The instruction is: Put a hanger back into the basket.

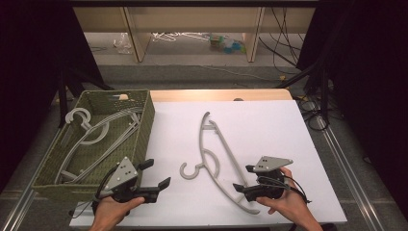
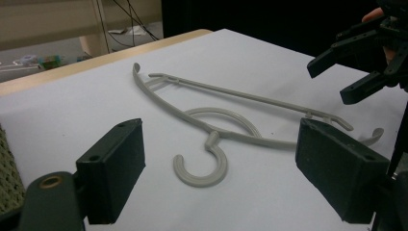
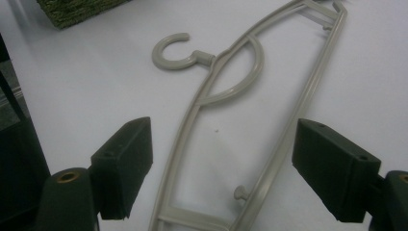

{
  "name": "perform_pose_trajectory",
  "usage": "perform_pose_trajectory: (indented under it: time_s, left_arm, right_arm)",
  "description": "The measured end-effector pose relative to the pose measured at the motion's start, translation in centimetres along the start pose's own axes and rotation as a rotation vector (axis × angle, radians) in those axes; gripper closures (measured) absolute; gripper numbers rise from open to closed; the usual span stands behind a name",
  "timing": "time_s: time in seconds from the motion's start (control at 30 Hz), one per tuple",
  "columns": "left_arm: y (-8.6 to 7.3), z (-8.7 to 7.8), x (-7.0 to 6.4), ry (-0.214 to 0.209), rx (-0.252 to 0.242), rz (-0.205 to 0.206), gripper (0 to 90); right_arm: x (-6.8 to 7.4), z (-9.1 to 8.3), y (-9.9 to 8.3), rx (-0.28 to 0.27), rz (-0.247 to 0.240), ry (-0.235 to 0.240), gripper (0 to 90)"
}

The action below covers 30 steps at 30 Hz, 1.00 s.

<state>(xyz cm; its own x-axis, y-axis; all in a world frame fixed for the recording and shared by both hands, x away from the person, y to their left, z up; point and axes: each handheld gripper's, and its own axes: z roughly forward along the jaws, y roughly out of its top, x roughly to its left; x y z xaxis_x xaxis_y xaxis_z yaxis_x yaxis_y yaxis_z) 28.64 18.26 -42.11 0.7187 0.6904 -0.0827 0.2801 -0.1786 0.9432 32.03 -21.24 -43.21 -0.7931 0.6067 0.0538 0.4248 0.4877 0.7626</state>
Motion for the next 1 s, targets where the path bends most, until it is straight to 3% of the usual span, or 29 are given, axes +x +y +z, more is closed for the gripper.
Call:
perform_pose_trajectory:
  time_s: [0.07,0.23,0.5,0.67,0.87,0.97,1.0]
  left_arm:
    - [-0.1,-0.2,0.0,0.012,0.006,0.019,17.5]
    - [-0.1,-0.1,-0.1,0.014,0.001,0.015,17.5]
    - [-0.3,0.2,-0.2,0.006,0.014,0.012,17.5]
    - [-0.4,0.3,-0.2,0.001,0.021,0.029,17.5]
    - [-0.4,0.3,-0.2,-0.003,0.027,0.018,17.5]
    - [-0.4,0.4,-0.2,-0.008,0.029,0.013,17.5]
    - [-0.4,0.3,-0.2,-0.008,0.029,0.029,17.5]
  right_arm:
    - [0.3,0.2,0.1,0.006,-0.001,0.0,22.1]
    - [1.3,1.4,0.6,0.028,-0.048,0.014,18.8]
    - [1.8,4.6,1.2,0.153,-0.094,0.021,21.3]
    - [2.0,6.4,1.8,0.228,-0.071,0.029,21.1]
    - [2.0,8.1,2.4,0.316,-0.081,0.036,26.6]
    - [2.0,8.7,2.6,0.33,-0.089,0.05,31.4]
    - [2.0,8.9,2.8,0.345,-0.093,0.054,34.4]
